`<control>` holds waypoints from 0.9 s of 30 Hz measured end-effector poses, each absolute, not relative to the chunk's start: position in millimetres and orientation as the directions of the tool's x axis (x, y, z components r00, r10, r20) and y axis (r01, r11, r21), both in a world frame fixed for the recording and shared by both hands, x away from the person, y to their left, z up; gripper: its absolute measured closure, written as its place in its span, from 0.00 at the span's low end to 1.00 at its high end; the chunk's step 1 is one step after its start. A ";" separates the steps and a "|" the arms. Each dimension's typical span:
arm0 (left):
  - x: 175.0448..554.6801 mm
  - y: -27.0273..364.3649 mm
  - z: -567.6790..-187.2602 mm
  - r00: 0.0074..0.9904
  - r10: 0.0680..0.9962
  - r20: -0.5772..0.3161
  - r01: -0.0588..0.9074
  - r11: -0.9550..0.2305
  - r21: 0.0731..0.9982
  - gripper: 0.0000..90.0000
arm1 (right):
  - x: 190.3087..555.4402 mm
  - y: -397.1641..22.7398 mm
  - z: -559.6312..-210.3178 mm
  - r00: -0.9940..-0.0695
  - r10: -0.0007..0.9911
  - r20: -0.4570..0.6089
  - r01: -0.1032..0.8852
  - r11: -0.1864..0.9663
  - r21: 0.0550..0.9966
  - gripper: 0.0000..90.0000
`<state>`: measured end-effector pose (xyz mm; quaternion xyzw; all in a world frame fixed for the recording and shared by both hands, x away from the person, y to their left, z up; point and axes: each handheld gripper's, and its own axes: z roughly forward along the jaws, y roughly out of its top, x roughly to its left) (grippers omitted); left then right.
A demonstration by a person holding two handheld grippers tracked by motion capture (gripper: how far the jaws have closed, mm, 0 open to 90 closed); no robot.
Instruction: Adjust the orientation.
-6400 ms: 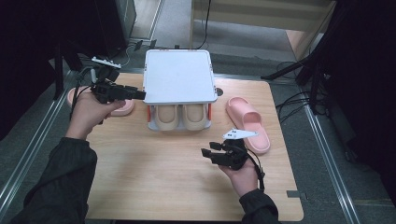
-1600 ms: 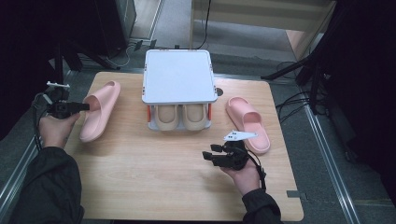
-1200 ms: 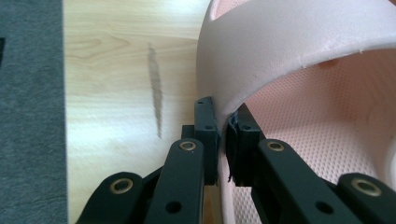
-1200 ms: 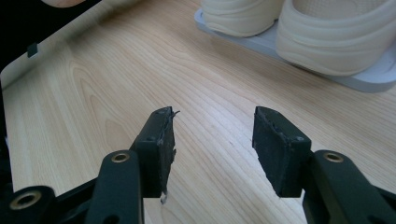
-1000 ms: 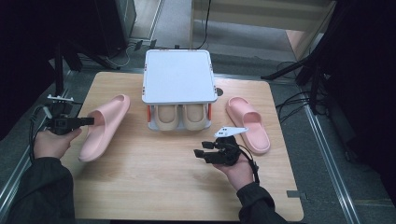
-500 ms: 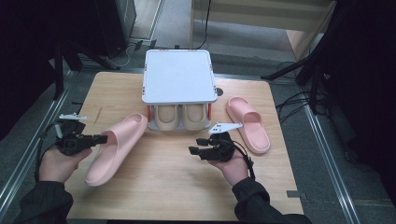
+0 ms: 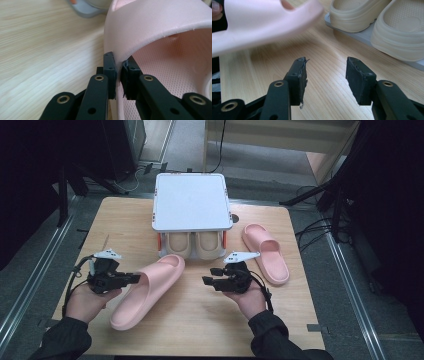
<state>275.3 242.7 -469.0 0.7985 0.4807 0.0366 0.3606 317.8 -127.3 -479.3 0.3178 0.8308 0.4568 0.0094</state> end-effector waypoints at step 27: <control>294.8 185.5 -488.0 0.681 0.662 -0.313 0.693 -0.443 0.569 0.79 | 296.2 -128.7 -492.5 -0.783 0.555 0.281 0.545 0.396 0.739 0.66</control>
